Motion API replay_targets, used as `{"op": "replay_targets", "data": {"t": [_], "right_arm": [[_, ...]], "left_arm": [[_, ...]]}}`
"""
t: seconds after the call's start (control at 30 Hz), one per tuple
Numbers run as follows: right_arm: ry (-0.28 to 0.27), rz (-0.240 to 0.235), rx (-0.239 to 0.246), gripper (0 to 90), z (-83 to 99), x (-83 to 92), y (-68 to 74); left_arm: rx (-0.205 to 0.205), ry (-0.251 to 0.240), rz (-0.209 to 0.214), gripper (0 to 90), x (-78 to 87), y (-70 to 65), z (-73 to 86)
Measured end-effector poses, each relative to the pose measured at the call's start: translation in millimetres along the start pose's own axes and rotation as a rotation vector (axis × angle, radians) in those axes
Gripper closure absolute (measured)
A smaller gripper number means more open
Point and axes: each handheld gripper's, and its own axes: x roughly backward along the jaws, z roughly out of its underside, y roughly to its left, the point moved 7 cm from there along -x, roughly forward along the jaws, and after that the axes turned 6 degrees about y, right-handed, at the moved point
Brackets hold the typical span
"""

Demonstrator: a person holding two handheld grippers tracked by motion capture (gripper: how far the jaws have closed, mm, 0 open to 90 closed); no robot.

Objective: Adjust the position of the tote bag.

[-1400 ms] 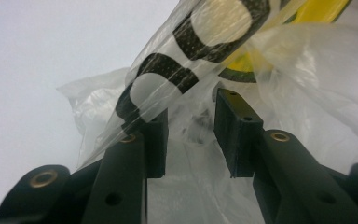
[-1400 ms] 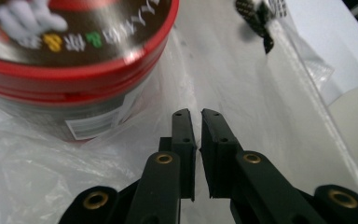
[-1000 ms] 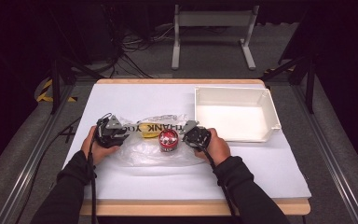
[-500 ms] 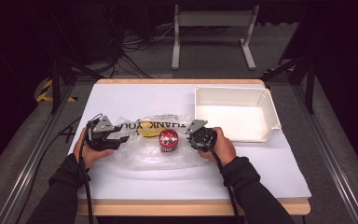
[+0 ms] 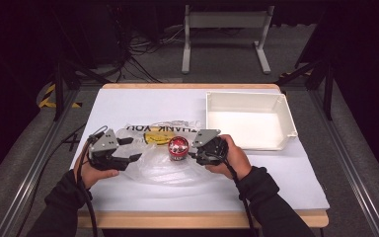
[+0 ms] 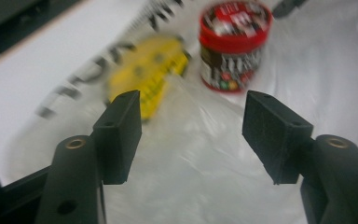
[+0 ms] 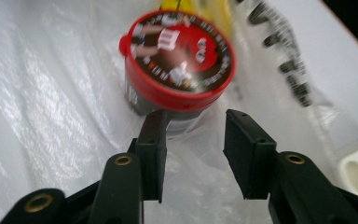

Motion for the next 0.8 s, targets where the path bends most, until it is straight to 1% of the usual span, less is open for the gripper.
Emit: {"op": "replay_targets", "data": {"t": [0.03, 0.07, 0.1, 0.17, 0.2, 0.23, 0.27, 0.3, 0.33, 0.37, 0.4, 0.43, 0.47, 0.5, 0.53, 0.57, 0.6, 0.63, 0.67, 0.7, 0.73, 0.77, 0.8], "right_arm": [[0.012, -0.006, -0.001, 56.5, 1.7, -4.0, 1.5], [0.024, -0.019, 0.005, 54.8, 3.2, -8.0, 3.0], [0.038, -0.02, 0.0, 52.5, 4.6, -12.5, 4.1], [0.08, -0.024, 0.012, 47.5, 8.7, -23.0, 5.5], [0.1, -0.029, 0.012, 45.4, 10.9, -27.6, 5.7], [0.115, -0.029, 0.009, 44.4, 12.8, -30.9, 5.3], [0.129, -0.029, 0.011, 44.3, 15.1, -34.6, 3.8], [0.129, -0.047, 0.001, 43.5, 16.5, -38.0, 2.4], [0.13, -0.053, -0.003, 42.2, 17.1, -39.0, 0.9], [0.129, -0.037, -0.014, 40.4, 16.6, -40.7, -3.4], [0.131, -0.033, -0.027, 39.7, 15.7, -41.5, -5.9], [0.136, -0.031, -0.016, 39.2, 14.7, -41.9, -8.1], [0.135, -0.018, -0.014, 39.1, 13.2, -41.7, -9.3], [0.134, -0.016, -0.013, 39.2, 12.2, -40.7, -9.8], [0.133, -0.017, -0.011, 39.0, 11.6, -39.1, -9.7], [0.132, -0.009, -0.004, 38.0, 11.1, -37.1, -10.0], [0.141, 0.004, 0.002, 35.8, 11.3, -35.3, -10.3], [0.155, 0.011, 0.018, 33.4, 12.0, -34.3, -10.7], [0.174, 0.031, 0.043, 32.9, 12.7, -32.7, -12.6], [0.177, 0.045, 0.04, 32.9, 12.4, -31.8, -14.3], [0.182, 0.051, 0.044, 33.0, 12.3, -31.0, -16.1], [0.182, 0.051, 0.044, 33.0, 12.3, -31.0, -16.1], [0.18, 0.056, 0.033, 34.2, 11.0, -30.6, -17.4]], "left_arm": [[-0.012, 0.032, -0.007, 40.1, -5.2, -4.3, 3.4], [-0.017, 0.073, -0.031, 40.1, -11.1, -6.1, 7.1], [-0.017, 0.104, -0.044, 38.9, -17.9, -7.1, 10.9], [-0.011, 0.143, -0.037, 39.5, -27.6, -5.0, 17.1], [-0.02, 0.168, -0.038, 39.3, -31.0, -2.9, 20.1], [-0.032, 0.187, -0.049, 39.3, -34.9, 0.9, 23.6], [-0.019, 0.186, -0.051, 40.0, -38.8, 6.9, 26.5], [-0.003, 0.178, -0.052, 42.1, -40.7, 10.7, 27.5], [0.012, 0.168, -0.057, 41.8, -42.0, 16.8, 28.5], [0.021, 0.161, -0.062, 41.7, -42.2, 21.7, 28.8], [0.03, 0.154, -0.081, 41.8, -41.6, 27.5, 28.9], [0.04, 0.137, -0.086, 41.4, -39.9, 31.1, 28.0], [0.051, 0.12, -0.079, 41.0, -37.9, 33.6, 26.9], [0.053, 0.109, -0.1, 39.6, -35.5, 36.5, 26.2], [0.043, 0.096, -0.12, 37.1, -32.9, 38.5, 25.2], [0.049, 0.085, -0.104, 34.3, -30.8, 37.9, 24.4], [0.05, 0.08, -0.097, 33.3, -29.2, 38.4, 23.5], [0.05, 0.082, -0.123, 32.3, -27.6, 41.2, 22.6], [0.054, 0.077, -0.127, 30.9, -26.5, 43.1, 21.5], [0.06, 0.069, -0.13, 30.8, -25.7, 44.8, 20.5], [0.07, 0.066, -0.13, 31.0, -25.1, 46.6, 19.6], [0.07, 0.066, -0.13, 31.6, -25.1, 46.6, 19.6], [0.073, 0.067, -0.133, 31.6, -24.8, 48.6, 18.8]]}}
